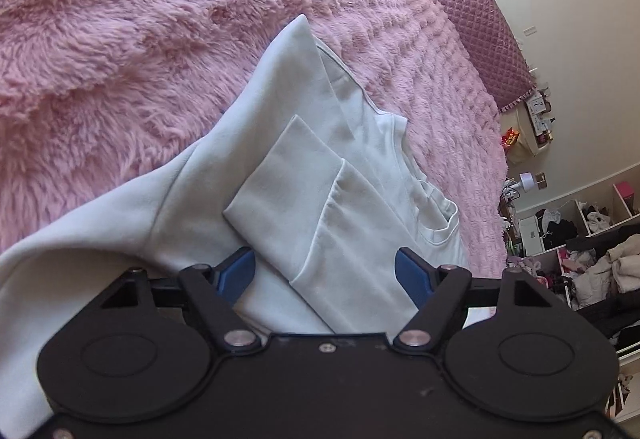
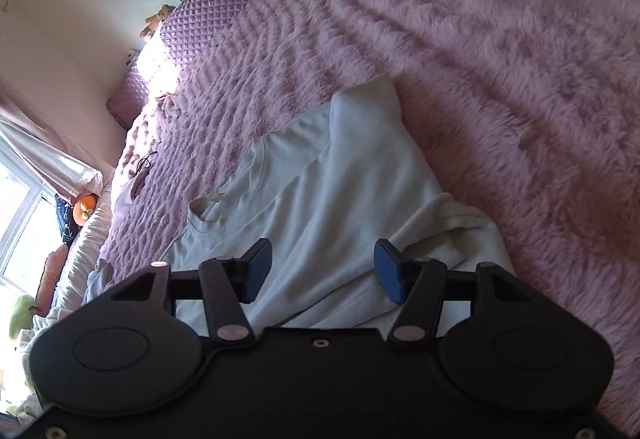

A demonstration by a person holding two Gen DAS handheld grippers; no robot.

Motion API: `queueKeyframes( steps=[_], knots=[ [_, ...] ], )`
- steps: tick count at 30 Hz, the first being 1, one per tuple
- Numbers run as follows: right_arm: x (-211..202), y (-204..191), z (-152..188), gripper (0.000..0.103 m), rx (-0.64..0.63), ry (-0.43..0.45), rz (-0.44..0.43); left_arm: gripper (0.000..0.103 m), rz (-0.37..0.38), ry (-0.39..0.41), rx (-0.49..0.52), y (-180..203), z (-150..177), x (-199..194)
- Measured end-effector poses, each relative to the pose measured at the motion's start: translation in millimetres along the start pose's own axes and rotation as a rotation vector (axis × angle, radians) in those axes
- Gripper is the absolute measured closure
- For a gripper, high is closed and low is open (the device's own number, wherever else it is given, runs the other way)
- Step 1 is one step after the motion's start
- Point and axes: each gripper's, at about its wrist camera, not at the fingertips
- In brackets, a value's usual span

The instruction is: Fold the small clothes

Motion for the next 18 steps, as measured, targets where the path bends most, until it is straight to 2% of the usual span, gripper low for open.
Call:
queueKeyframes(
  steps=[4, 5, 7, 8, 9, 11, 13, 14, 16, 18],
  knots=[
    [4.8, 19.0, 0.5, 0.045, 0.063, -0.002, 0.003, 0.025, -0.006, 0.02, -0.044, -2.9, -7.2, 11.4],
    [7.3, 22.0, 0.0, 0.045, 0.09, -0.004, -0.003, 0.029, -0.007, 0.035, -0.063, -3.2, -9.0, 11.7],
    [8.7, 29.7, -0.6, 0.046, 0.14, 0.001, -0.023, 0.054, -0.027, 0.059, -0.075, -2.4, -10.3, 9.8],
    [9.9, 31.9, -1.5, 0.046, 0.163, 0.007, -0.031, 0.093, -0.033, 0.061, -0.061, -1.3, -11.2, 9.4],
    [10.7, 35.4, -2.7, 0.046, 0.185, 0.015, -0.038, 0.101, -0.033, 0.058, -0.052, -0.1, -12.0, 8.9],
    [11.2, 39.8, -5.0, 0.046, 0.226, 0.034, -0.05, 0.101, 0.03, 0.097, -0.042, 3.2, -11.6, -1.8],
    [12.0, 41.8, -7.5, 0.046, 0.263, 0.042, -0.058, 0.1, 0.115, 0.17, -0.008, 7.5, -7.5, -23.5],
    [11.8, 43.7, -8.3, 0.046, 0.279, 0.043, -0.063, 0.1, 0.134, 0.214, 0.019, 9.1, -2.9, -35.6],
    [13.3, 45.3, -8.0, 0.045, 0.299, 0.034, -0.078, 0.1, 0.113, 0.264, 0.066, 5.5, 4.6, -50.7],
    [16.0, 45.2, -5.7, 0.046, 0.303, 0.025, -0.082, 0.1, 0.061, 0.214, 0.086, -6.4, 5.7, -45.1]
  ],
)
Point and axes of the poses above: each gripper's, at about its wrist camera, not at the fingertips, and x roughly the way its jaws point, y to its right, z to its underside, and after that the axes turned 9 degrees about -y, right-handed
